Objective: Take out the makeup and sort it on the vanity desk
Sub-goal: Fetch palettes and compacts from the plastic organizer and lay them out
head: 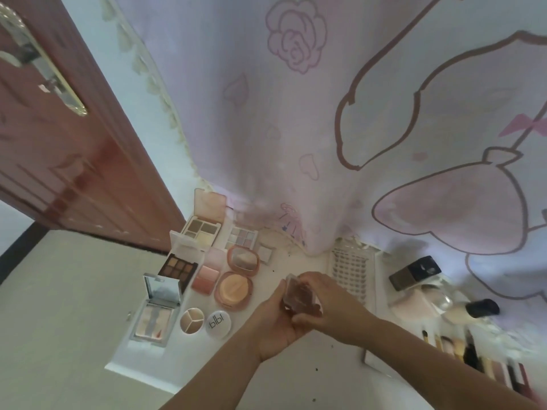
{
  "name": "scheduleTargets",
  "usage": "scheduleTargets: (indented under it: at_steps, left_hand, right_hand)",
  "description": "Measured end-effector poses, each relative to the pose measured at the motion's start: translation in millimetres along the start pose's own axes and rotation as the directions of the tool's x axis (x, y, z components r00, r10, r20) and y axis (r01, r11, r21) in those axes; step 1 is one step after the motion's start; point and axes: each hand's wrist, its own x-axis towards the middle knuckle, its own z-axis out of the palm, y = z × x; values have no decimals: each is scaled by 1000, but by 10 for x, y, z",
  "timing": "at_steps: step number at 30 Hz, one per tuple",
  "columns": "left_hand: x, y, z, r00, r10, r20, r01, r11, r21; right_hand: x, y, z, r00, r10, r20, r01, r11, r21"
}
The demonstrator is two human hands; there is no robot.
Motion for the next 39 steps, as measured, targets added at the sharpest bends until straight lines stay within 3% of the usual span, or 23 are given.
scheduleTargets:
  at_steps: [4,9,14,18,19,21,24,31,36,39]
  left_hand:
    - [18,84,29,1000,24,-12,-24,999,22]
    - [-11,27,-45,999,-9,-30,8,1000,-21]
    - [-125,-24,-151,998,-56,-31,52,991,-120]
    - [-284,-119,-293,988,-143,-65,135,984,-112]
    - [-340,-150,-357,983,-162,-80,156,984,-81]
    - [-469,-188,-511,974,-167,-156,167,986,-10]
    - [-708,-198,-782,940,-76,-332,93,995,38]
    - [-1256,-170,-1236,877,56,-477,-42,998,40]
    - [-1436,-66,-1418,812,209,-544,-117,973,199]
    - [-1485,14,-1442,814,224,-535,-114,967,230]
  right_hand:
    - [75,3,39,995,40,-93,-30,994,101]
    - [75,26,80,998,42,-37,-35,983,179]
    - [105,17,-39,996,91,17,-89,902,422]
    - [153,49,-146,947,214,238,-321,652,687]
    - [152,45,-126,930,240,278,-367,641,674]
    - [148,11,-1,909,271,315,-407,737,540]
    - [159,-141,293,904,266,336,-394,824,407]
    - [209,-553,833,877,268,399,-435,797,419]
    - [141,-694,1135,853,307,423,-481,777,406]
    - [118,-748,1249,844,338,415,-508,752,420]
